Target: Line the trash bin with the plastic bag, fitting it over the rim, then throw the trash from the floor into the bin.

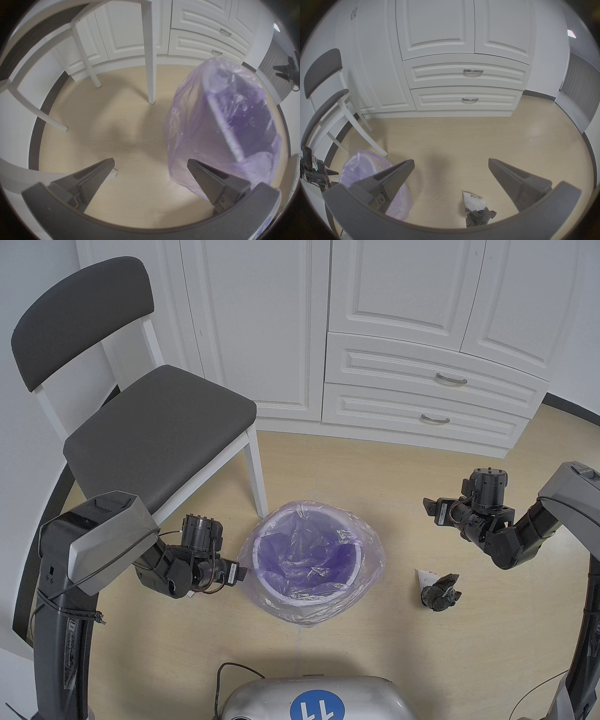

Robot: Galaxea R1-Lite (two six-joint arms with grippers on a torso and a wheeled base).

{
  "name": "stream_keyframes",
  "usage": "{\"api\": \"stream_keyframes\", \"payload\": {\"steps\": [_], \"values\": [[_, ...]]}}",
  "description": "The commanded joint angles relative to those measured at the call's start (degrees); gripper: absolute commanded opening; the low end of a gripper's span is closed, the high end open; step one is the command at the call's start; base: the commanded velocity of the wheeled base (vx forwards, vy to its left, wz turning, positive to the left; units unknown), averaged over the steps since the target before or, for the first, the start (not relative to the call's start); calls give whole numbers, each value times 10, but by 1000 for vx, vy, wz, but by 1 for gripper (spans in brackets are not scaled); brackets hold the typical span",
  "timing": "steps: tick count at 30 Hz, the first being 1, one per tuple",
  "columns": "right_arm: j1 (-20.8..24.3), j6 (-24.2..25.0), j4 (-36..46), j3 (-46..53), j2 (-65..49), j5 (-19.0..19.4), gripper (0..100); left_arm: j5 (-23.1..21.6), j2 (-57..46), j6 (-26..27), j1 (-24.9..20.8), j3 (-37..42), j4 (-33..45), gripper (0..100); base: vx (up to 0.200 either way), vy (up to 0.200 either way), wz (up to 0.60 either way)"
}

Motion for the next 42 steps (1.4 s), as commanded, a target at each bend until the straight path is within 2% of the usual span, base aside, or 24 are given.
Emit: {"api": "stream_keyframes", "payload": {"steps": [1, 4, 9, 15, 20, 29, 34, 37, 38, 40, 42], "values": [[-15, 2, 0, -15, 26, 4, 100, 11, 61, 9, 5, -72, 51, 100, 0, 0, 0], [-16, 3, 0, -19, 28, 4, 100, 8, 64, 27, 5, -90, 84, 100, 0, 0, 0], [-20, 2, 1, -21, 35, 7, 100, 12, 95, 40, -6, -189, 140, 100, 0, 0, 0], [-25, 2, 3, -29, 51, 10, 100, 41, 152, 43, -15, -301, 206, 100, 0, 0, 0], [-28, 2, 4, -35, 64, 10, 100, 48, 175, 43, -15, -350, 238, 100, 0, 0, 0], [-29, 1, 3, -45, 92, 11, 100, 47, 165, 34, -15, -336, 237, 100, 0, 0, 0], [-28, 2, 3, -47, 94, 13, 100, 43, 140, -1, -12, -323, 238, 100, 0, 0, 0], [-26, 3, 3, -40, 94, 31, 100, 32, 78, -9, -1, -251, 235, 100, 0, 0, 0], [-26, 3, 3, -40, 94, 31, 100, 32, 78, -9, -1, -251, 235, 100, 0, 0, 0], [-24, 11, 3, -43, 109, 54, 100, -3, 9, -10, 7, -149, 213, 100, 0, 0, 0], [-26, 33, 2, -45, 118, 83, 100, -23, -32, -12, 11, -86, 182, 100, 0, 0, 0]]}}
